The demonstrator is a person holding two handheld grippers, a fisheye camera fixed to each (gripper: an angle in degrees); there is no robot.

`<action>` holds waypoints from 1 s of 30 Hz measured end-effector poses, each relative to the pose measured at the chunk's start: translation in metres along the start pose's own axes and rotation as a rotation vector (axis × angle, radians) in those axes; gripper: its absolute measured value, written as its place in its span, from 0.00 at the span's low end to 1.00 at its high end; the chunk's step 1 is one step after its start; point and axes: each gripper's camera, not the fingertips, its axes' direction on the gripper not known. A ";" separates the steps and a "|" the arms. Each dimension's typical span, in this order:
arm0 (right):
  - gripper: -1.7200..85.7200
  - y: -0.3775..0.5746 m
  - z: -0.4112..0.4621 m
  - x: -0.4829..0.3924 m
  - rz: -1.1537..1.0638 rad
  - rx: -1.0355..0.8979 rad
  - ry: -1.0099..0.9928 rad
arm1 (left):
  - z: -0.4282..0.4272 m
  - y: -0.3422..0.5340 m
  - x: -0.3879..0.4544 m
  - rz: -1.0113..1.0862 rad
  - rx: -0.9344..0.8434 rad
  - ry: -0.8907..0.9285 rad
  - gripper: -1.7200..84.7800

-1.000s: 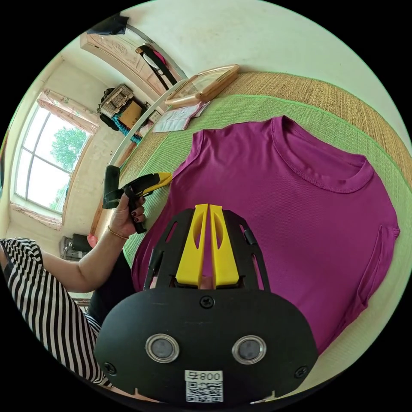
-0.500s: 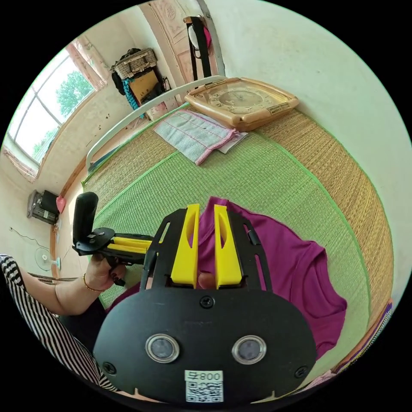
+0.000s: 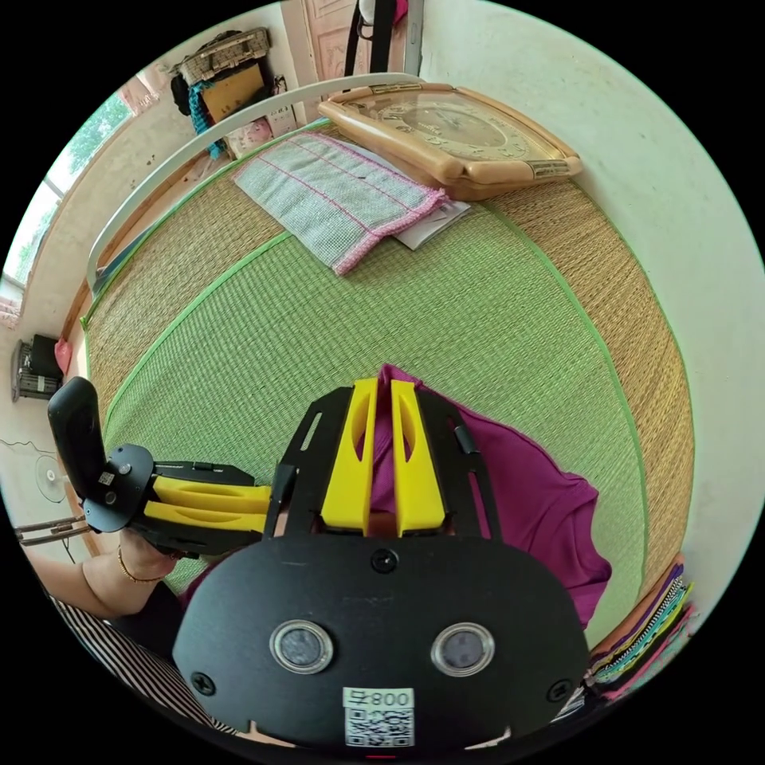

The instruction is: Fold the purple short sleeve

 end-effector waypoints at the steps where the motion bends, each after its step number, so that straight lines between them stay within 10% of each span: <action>1: 0.06 -0.002 0.000 0.000 -0.008 -0.005 0.007 | 0.000 0.001 0.000 -0.001 0.002 0.005 0.06; 30: 0.02 0.030 -0.121 0.132 0.135 0.183 -0.382 | 0.029 0.030 0.037 0.218 0.010 -0.113 0.05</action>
